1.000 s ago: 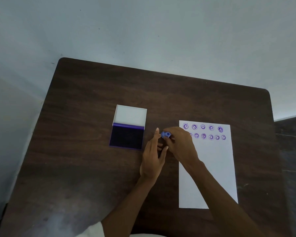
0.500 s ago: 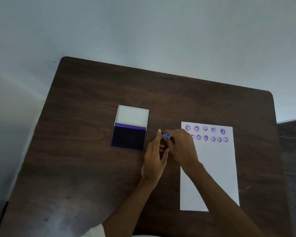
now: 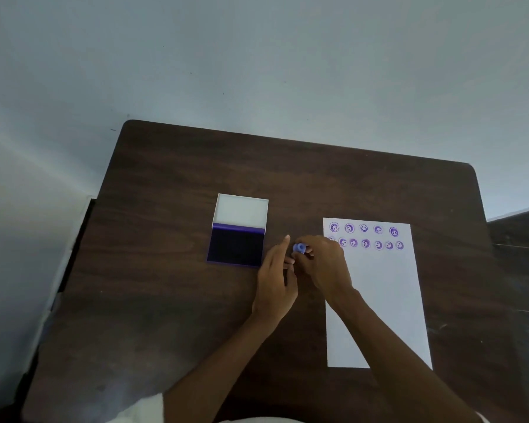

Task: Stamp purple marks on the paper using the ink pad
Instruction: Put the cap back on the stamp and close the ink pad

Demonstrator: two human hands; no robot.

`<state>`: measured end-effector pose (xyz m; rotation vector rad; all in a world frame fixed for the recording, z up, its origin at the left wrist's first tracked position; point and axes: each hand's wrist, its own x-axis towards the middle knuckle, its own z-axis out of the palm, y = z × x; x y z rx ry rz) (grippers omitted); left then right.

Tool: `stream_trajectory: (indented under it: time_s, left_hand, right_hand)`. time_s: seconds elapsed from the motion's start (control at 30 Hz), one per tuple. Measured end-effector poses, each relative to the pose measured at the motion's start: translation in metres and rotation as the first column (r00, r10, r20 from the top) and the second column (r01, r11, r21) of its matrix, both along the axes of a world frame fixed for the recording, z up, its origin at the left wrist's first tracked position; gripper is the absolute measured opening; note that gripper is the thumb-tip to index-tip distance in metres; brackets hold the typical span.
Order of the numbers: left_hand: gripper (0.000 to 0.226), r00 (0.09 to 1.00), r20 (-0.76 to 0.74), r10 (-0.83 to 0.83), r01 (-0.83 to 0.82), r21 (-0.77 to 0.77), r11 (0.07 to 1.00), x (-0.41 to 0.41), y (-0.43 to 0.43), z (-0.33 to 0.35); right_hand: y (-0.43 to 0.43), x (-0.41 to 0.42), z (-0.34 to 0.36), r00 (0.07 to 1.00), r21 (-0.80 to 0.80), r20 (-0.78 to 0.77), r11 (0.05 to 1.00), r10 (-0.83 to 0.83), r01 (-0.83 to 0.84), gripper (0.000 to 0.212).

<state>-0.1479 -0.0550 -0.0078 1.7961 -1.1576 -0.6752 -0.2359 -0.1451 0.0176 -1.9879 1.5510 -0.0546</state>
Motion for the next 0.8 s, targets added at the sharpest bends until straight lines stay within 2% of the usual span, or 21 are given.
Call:
stream_trajectory:
  time_s: [0.1, 0.2, 0.3, 0.4, 0.6, 0.8]
  left_hand:
    - [0.043, 0.999, 0.032, 0.024, -0.021, -0.074, 0.997, 0.027, 0.007, 0.015]
    - [0.031, 0.982, 0.034, 0.187, -0.183, -0.085, 0.979, 0.076, 0.007, 0.025]
    - [0.026, 0.928, 0.028, 0.371, -0.371, -0.010, 0.929, 0.124, 0.004, 0.028]
    - [0.025, 0.894, 0.012, 0.448, -0.447, 0.093, 0.890, 0.155, -0.008, 0.027]
    - [0.027, 0.931, 0.004, 0.364, -0.345, 0.333, 0.878, 0.175, -0.028, 0.020]
    - [0.030, 0.936, -0.136, 0.324, -0.245, 0.409, 0.879, 0.169, -0.032, 0.021]
  right_hand:
    - [0.004, -0.003, 0.004, 1.000, -0.008, 0.025, 1.000, 0.012, -0.012, 0.034]
    - [0.004, -0.006, 0.014, 0.999, -0.038, 0.045, 0.999, 0.012, -0.011, 0.050]
    - [0.002, 0.010, 0.028, 0.979, -0.119, 0.183, 0.986, -0.091, 0.114, 0.041]
    - [-0.004, 0.042, 0.037, 0.926, -0.004, 0.333, 0.982, -0.177, 0.189, 0.034]
    - [-0.020, 0.086, 0.021, 0.893, 0.292, 0.273, 0.915, -0.357, 0.276, 0.039]
    - [-0.018, 0.093, 0.017, 0.866, 0.374, 0.298, 0.884, -0.402, 0.282, 0.049]
